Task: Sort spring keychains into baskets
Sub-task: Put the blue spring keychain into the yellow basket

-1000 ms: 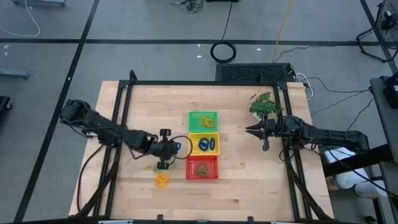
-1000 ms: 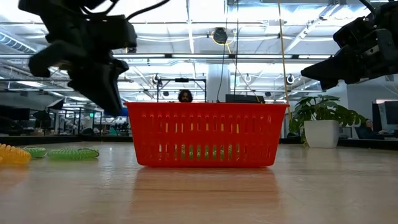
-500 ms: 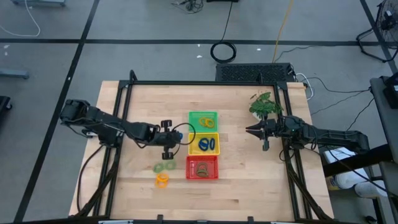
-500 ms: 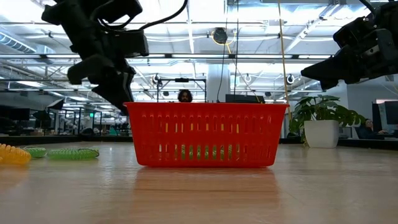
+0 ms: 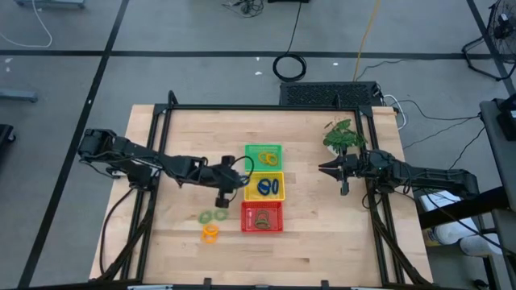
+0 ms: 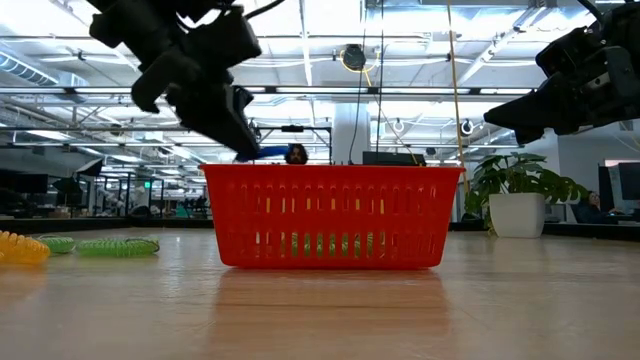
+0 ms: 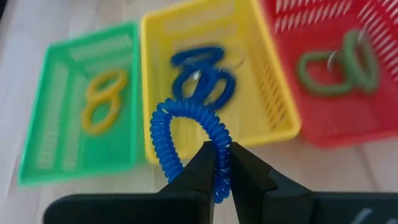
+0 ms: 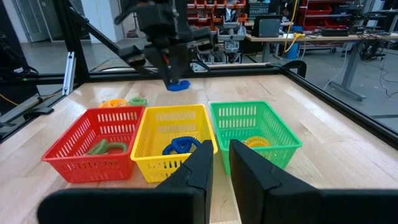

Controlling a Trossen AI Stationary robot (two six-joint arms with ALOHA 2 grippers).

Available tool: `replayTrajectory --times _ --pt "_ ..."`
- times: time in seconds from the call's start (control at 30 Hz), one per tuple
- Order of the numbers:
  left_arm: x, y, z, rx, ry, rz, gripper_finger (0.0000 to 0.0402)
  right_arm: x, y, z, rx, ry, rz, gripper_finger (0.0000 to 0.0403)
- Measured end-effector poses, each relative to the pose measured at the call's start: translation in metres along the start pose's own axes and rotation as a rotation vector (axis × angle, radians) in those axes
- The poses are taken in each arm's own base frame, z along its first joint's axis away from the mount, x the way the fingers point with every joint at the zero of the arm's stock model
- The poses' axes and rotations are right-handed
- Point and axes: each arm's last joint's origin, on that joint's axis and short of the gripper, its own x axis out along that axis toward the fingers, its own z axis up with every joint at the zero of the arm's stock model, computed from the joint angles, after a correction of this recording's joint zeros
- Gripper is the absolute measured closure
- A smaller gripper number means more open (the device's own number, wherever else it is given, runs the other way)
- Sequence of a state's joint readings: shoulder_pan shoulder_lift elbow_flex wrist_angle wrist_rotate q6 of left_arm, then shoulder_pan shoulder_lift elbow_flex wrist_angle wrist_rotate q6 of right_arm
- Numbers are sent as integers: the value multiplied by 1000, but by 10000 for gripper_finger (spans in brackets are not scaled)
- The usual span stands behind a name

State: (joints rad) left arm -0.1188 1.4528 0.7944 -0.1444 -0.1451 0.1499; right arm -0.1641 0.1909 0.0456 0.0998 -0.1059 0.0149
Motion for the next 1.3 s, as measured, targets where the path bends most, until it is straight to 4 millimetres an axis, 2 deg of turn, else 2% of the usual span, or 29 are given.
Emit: replayTrajectory --times 0.4,0.6,0.77,1.0,1.13,1.3 --pt "-2 5 22 -1 -231 25 366 0 0 0 0 0 0 364" --pt "-6 5 33 19 -361 -26 366 0 0 0 0 0 0 364" --pt "-2 5 34 17 -377 -22 366 0 0 0 0 0 0 364" --pt "29 -1 28 -11 -351 -49 366 0 0 0 0 3 0 364" --pt "46 -5 17 -4 -287 -63 366 0 0 -1 1 12 -1 365" --pt "58 -7 11 -7 -252 -68 366 1 0 -1 1 11 -1 364"
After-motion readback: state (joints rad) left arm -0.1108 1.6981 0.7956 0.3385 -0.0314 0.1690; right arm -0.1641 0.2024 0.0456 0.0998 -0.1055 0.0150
